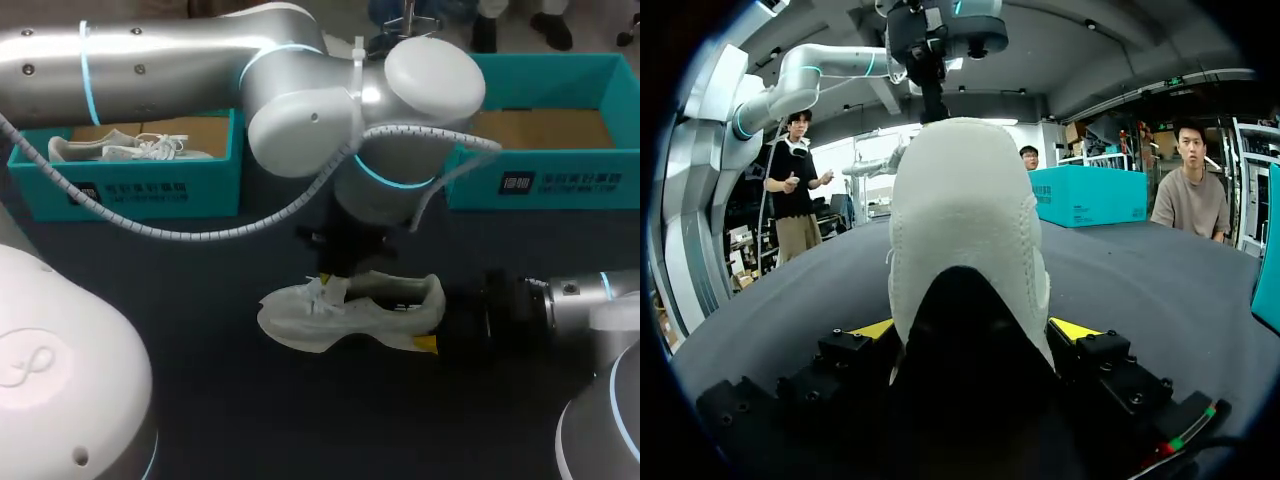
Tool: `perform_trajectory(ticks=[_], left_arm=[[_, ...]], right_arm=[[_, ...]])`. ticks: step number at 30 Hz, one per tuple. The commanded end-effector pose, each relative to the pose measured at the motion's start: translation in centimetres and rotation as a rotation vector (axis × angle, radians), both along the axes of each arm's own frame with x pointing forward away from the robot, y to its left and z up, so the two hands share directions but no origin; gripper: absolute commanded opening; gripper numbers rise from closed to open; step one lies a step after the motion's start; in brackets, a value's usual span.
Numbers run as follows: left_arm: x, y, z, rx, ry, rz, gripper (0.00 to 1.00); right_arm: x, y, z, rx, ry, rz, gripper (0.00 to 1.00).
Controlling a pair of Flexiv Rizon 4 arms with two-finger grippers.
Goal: Take the shoe out of the shoebox, open the shoe tongue, remove and reinsert the insole, then place the shoe into the shoebox
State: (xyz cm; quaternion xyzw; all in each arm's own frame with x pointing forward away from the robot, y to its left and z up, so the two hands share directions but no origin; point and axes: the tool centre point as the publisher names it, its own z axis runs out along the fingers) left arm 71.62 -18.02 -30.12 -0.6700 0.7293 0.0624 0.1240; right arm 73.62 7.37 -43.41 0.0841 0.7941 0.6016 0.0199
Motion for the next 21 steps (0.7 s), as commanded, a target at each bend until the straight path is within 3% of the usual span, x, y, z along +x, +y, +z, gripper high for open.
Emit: perform_trajectory(ticks=[1,5,10,13,18,21], left_arm=[[-0.19,2.81,0.66,-0.177,0.007,-0.009,0.16],[-0.08,3.18,0.46,-0.211,0.015,-0.010,0.29],[-0.11,3.19,0.42,-0.221,0.024,-0.009,0.36],[-0.14,3.20,0.45,-0.228,0.026,-0.008,0.31],[-0.27,3.51,0.50,-0.238,0.033,-0.005,0.09],[-0.30,3.75,0.35,-0.239,0.036,-0.003,0.05]], right_arm=[[-0.24,0.13,-0.50,-0.003,0.000,-0.003,0.00],[-0.24,0.13,-0.50,-0.003,0.000,-0.003,0.00],[-0.24,0.13,-0.50,-0.003,0.000,-0.003,0.00],[-0.24,0.13,-0.50,-0.003,0.000,-0.003,0.00],[-0.24,0.13,-0.50,-0.003,0.000,-0.003,0.00],[-0.24,0.13,-0.50,-0.003,0.000,-0.003,0.00]])
